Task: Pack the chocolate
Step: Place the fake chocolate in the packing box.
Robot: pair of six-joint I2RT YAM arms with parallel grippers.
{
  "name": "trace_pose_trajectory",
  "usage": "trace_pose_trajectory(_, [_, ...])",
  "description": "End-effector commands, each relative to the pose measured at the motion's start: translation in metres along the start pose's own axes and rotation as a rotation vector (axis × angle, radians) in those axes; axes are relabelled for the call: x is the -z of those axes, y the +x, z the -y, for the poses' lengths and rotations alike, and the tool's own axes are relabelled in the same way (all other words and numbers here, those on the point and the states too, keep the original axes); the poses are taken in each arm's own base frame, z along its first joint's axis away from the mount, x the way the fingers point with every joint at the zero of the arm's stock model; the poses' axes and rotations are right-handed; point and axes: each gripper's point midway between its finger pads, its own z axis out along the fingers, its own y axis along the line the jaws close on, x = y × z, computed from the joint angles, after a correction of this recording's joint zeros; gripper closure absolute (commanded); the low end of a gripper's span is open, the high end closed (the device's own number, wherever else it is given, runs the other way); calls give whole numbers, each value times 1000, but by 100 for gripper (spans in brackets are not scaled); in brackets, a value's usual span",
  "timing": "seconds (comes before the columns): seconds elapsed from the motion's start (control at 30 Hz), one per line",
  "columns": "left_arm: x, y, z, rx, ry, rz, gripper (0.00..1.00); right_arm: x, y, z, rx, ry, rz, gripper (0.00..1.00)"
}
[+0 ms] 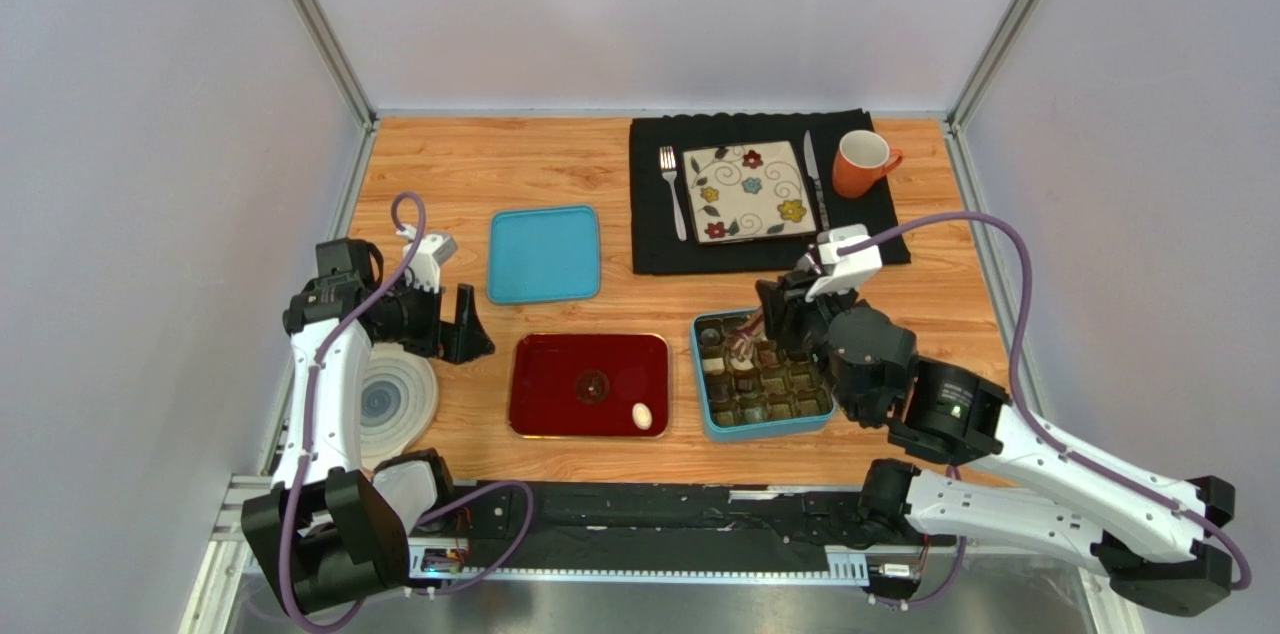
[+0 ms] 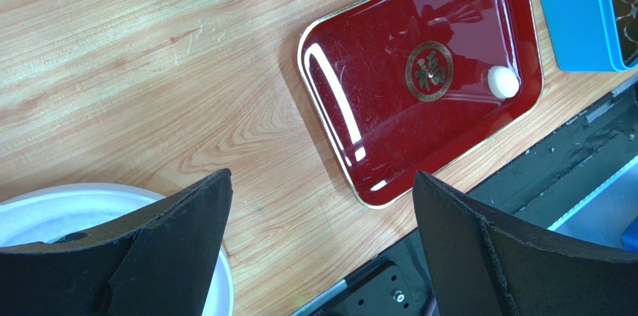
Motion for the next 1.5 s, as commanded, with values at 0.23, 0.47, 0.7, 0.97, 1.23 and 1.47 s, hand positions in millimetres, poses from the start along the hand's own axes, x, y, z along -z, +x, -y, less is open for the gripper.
trace_pose_trajectory(0.23, [5,-12,1,-33,1,36,1,10,41,53,48,202,-81,78])
trace_pose_trajectory(0.47, [5,-13,2,-24,10,41,1,11,48,57,44,212,-90,73])
trace_pose_trajectory(0.7, [6,-14,3,-28,9,41,1,5,48,47,28,175,-89,68])
trace_pose_trajectory(0.97, [7,-14,3,-32,9,37,1,-1,47,36,28,152,-92,63])
trace_pose_trajectory(1.23, [7,-15,2,-37,5,39,1,2,41,38,24,146,-73,57])
trace_pose_trajectory(1.47, [7,-14,2,-37,2,38,1,1,18,13,11,18,-33,69])
